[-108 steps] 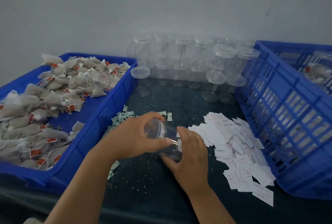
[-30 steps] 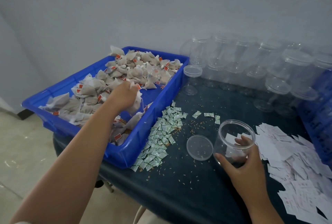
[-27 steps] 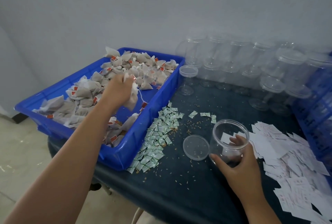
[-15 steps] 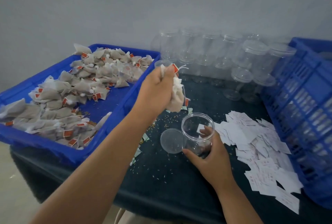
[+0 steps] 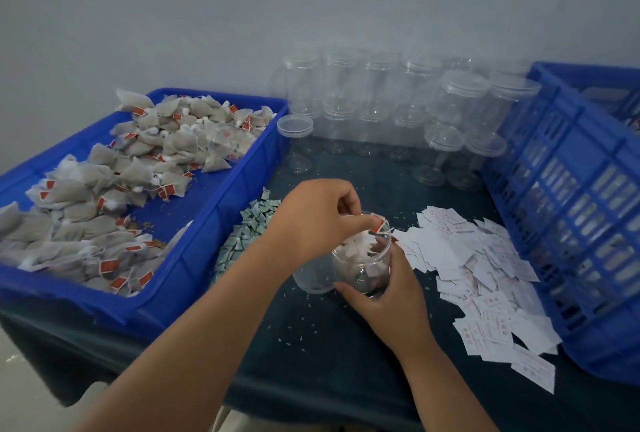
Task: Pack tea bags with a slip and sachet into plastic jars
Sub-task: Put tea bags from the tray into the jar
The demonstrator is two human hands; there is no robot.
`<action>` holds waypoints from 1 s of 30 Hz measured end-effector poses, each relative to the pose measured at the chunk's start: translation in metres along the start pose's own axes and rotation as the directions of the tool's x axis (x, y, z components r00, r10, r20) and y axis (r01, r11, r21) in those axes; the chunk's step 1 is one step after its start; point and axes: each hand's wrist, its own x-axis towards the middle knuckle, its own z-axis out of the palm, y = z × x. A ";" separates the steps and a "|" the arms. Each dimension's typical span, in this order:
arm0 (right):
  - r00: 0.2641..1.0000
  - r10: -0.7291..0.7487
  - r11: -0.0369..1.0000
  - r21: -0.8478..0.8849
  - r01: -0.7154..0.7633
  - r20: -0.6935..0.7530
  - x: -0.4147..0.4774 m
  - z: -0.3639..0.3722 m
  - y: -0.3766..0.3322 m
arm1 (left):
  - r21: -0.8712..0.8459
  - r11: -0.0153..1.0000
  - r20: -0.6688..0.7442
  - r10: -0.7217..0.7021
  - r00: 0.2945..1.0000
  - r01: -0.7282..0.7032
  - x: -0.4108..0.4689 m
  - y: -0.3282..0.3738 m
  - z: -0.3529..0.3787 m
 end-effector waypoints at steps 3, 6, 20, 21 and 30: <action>1.000 -0.002 1.000 0.003 0.002 0.005 0.001 -0.001 0.001 | -0.036 0.999 0.057 -0.018 0.998 0.020 0.002 -0.005 -0.005; 1.000 -0.006 1.000 0.003 0.006 0.003 0.001 -0.002 0.002 | -0.088 0.996 0.072 0.018 0.997 -0.011 0.003 -0.005 -0.014; 1.000 0.000 1.000 -0.003 0.000 0.006 -0.002 -0.002 0.000 | 0.055 0.992 0.034 0.110 0.993 -0.111 -0.008 -0.011 -0.077; 1.000 -0.001 1.000 -0.001 0.001 0.008 -0.002 -0.002 0.000 | 0.063 0.996 -0.045 0.069 0.997 -0.066 -0.005 -0.025 -0.094; 1.000 -0.005 1.000 -0.010 0.006 0.023 -0.003 -0.003 -0.001 | 0.694 0.666 0.318 -0.625 0.713 0.274 -0.007 -0.170 -0.130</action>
